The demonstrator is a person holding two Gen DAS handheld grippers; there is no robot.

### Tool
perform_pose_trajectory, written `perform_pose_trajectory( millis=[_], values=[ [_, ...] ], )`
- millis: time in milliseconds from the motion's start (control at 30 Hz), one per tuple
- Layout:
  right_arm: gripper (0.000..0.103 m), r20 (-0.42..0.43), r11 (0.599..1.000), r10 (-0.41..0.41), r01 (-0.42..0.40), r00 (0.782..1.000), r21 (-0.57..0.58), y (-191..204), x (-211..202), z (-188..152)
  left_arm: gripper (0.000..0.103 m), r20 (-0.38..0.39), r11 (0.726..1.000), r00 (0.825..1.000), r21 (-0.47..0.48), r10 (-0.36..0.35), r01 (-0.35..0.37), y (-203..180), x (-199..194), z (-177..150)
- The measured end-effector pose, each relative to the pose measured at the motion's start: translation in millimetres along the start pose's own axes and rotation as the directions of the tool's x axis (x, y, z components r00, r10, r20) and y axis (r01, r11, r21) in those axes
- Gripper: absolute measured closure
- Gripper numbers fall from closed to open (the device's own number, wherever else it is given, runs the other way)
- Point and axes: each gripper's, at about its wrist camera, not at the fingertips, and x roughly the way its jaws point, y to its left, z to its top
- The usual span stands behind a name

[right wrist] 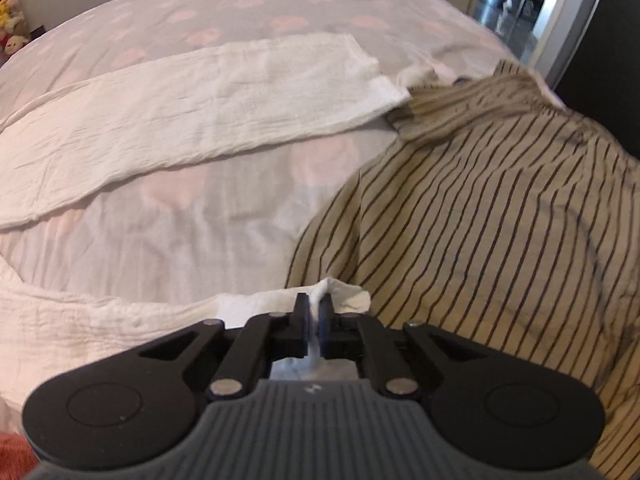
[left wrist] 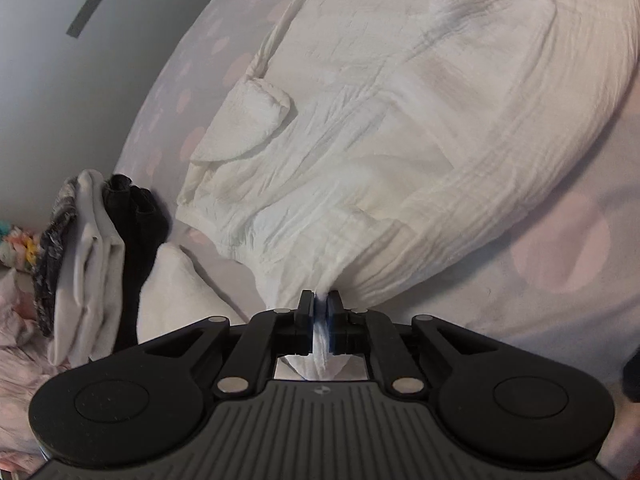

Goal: Fold clothes

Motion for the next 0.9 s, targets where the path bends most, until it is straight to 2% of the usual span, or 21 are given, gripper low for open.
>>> perform_pose_trajectory(
  millis=[100, 233, 467, 567, 700, 900],
  values=[
    [0.098, 0.073, 0.999, -0.046, 0.046, 0.996, 0.002, -1, -20, -1, 0.097, -0.002, 1.0, 1.0, -0.006, -0.015, 0.015, 6, -2, 4],
    [0.099, 0.199, 0.993, -0.115, 0.111, 0.973, 0.031, -8, -56, -6, 0.097, 0.015, 0.998, 0.999, -0.043, -0.039, 0.04, 18, -12, 4],
    [0.099, 0.408, 0.975, -0.22, 0.211, 0.886, 0.069, -9, -114, -15, 0.098, 0.068, 0.994, 0.998, -0.113, 0.01, -0.002, 37, -38, 2],
    [0.099, 0.442, 0.964, -0.26, 0.255, 0.858, 0.071, -6, -125, -13, 0.098, 0.092, 0.988, 0.995, -0.154, 0.039, -0.024, 43, -46, 5],
    [0.099, 0.462, 0.95, -0.299, 0.306, 0.835, 0.061, -3, -127, -8, 0.098, 0.106, 0.984, 0.994, -0.174, 0.042, -0.023, 46, -52, 8],
    [0.099, 0.478, 0.937, -0.329, 0.345, 0.814, 0.058, -5, -121, 3, 0.098, 0.105, 0.984, 0.993, -0.176, 0.049, -0.03, 50, -52, 13]
  ],
)
